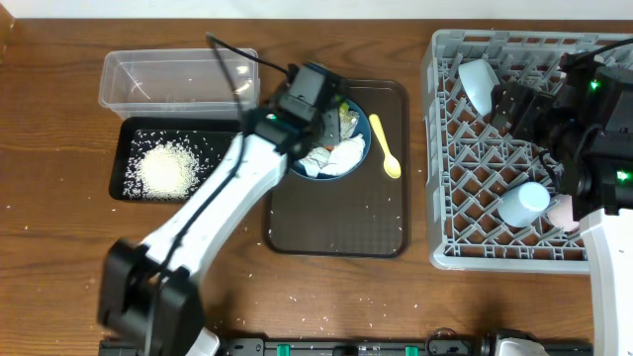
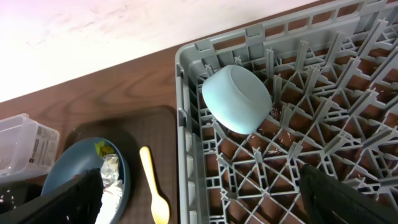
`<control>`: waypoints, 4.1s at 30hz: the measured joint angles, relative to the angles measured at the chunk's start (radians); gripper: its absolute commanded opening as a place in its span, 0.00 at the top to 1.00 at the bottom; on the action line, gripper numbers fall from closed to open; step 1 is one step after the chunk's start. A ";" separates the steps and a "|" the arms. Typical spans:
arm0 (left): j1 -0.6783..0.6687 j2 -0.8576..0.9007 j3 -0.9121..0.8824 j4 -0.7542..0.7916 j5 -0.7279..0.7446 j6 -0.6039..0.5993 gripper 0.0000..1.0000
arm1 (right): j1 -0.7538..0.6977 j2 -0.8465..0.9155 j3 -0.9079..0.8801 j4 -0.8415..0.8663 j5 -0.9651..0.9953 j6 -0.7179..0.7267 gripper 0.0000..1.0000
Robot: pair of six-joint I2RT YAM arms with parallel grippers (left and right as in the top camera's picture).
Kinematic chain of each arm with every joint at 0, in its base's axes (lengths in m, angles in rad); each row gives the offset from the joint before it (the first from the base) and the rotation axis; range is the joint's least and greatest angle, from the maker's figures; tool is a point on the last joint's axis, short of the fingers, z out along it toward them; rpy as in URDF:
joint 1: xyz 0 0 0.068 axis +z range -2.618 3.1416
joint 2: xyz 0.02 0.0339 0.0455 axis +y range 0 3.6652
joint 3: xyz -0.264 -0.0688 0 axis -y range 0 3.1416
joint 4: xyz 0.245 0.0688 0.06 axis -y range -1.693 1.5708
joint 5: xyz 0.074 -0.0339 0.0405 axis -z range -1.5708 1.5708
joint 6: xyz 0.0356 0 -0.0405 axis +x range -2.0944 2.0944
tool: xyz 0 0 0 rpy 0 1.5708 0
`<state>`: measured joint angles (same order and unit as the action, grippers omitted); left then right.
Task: Sort waste into correct bins and load items into the dishwasher rack
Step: 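Reach the left gripper into the blue plate and grasp the white tissue, then carry the tissue left and drop it into the clear bin, then return the left gripper to the plate and grasp more tissue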
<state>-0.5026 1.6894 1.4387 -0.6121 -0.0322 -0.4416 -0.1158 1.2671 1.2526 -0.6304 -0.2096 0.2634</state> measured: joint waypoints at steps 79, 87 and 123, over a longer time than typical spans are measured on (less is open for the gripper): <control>0.434 0.235 0.150 0.114 -0.151 0.211 0.27 | 0.000 0.036 0.000 -0.003 0.000 0.000 0.02; 0.276 0.102 0.151 -0.126 0.037 0.255 0.28 | 0.000 0.035 0.000 -0.004 0.000 0.000 0.02; -0.084 0.339 0.108 -0.006 0.106 0.439 0.41 | 0.000 0.035 0.000 -0.019 0.000 0.000 0.03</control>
<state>-0.5861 2.0285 1.5467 -0.6178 0.0742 -0.0029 -0.1158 1.3025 1.2526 -0.6495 -0.2092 0.2634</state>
